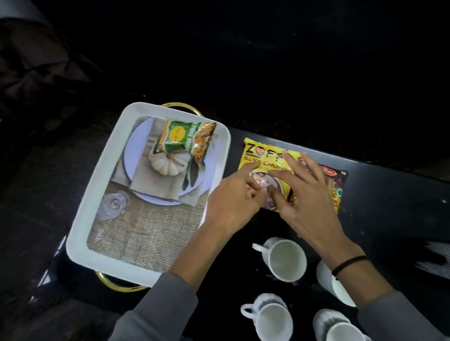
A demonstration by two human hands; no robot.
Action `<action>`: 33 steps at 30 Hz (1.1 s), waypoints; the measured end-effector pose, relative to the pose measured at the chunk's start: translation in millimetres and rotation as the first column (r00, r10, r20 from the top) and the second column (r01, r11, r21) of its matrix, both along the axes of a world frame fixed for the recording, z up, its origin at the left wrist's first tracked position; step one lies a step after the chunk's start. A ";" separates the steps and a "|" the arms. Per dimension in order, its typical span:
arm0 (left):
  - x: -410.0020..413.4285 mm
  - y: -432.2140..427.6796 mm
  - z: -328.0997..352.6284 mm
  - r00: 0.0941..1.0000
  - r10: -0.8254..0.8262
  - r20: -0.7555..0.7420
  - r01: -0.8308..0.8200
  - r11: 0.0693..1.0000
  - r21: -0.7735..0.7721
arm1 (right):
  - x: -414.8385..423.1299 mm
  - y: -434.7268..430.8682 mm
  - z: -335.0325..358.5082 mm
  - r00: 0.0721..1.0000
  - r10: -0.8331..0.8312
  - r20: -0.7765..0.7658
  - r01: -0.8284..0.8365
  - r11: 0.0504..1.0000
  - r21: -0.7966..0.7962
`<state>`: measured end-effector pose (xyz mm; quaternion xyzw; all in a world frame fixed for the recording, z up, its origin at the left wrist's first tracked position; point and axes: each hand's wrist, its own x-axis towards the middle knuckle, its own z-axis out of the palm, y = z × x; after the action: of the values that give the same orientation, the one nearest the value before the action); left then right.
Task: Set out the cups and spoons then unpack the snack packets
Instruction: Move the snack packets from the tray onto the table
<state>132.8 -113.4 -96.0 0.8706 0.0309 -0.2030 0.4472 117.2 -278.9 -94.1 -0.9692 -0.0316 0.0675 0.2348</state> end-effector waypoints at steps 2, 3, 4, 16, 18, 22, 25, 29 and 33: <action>1.8 20.5 1.8 0.999 0.050 0.007 -0.050 0.999 -0.008 | 11.6 22.6 3.1 0.999 0.039 0.003 -0.039 0.999 0.035; 2.2 29.9 2.2 0.997 0.078 0.006 -0.078 0.997 -0.009 | 17.2 33.3 3.6 0.998 0.061 0.002 -0.061 0.996 0.058; 2.5 41.5 2.2 0.994 0.114 0.003 -0.113 0.993 -0.011 | 23.5 45.9 3.3 0.996 0.089 -0.006 -0.088 0.993 0.081; 15.6 133.4 -14.6 0.735 0.570 -0.367 -0.674 0.672 -0.306 | 98.3 156.8 -6.3 0.926 0.345 -0.150 -0.357 0.932 -0.059; 21.5 133.0 -13.9 0.694 0.558 -0.455 -0.720 0.560 -0.410 | 92.1 156.8 -6.9 0.925 0.327 -0.192 -0.334 0.943 -0.003; 24.0 130.4 -17.1 0.681 0.560 -0.471 -0.730 0.470 -0.496 | 74.5 154.4 -5.2 0.910 0.318 -0.264 -0.298 0.948 0.115; 20.7 132.0 -21.3 0.716 0.521 -0.464 -0.695 0.470 -0.545 | 69.2 151.1 -2.1 0.910 0.278 -0.306 -0.216 0.951 0.222; 15.8 136.5 -20.2 0.766 0.467 -0.441 -0.640 0.487 -0.594 | 62.9 144.8 0.5 0.917 0.181 -0.356 -0.019 0.910 0.413; 15.4 145.0 -15.3 0.758 0.492 -0.429 -0.652 0.556 -0.515 | 53.3 142.0 -0.1 0.925 0.094 -0.368 0.130 0.832 0.540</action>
<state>148.1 31.7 -111.4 0.5754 0.2960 -0.1446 0.7486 170.5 -136.9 -94.2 -0.8276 0.0055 0.2391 0.5078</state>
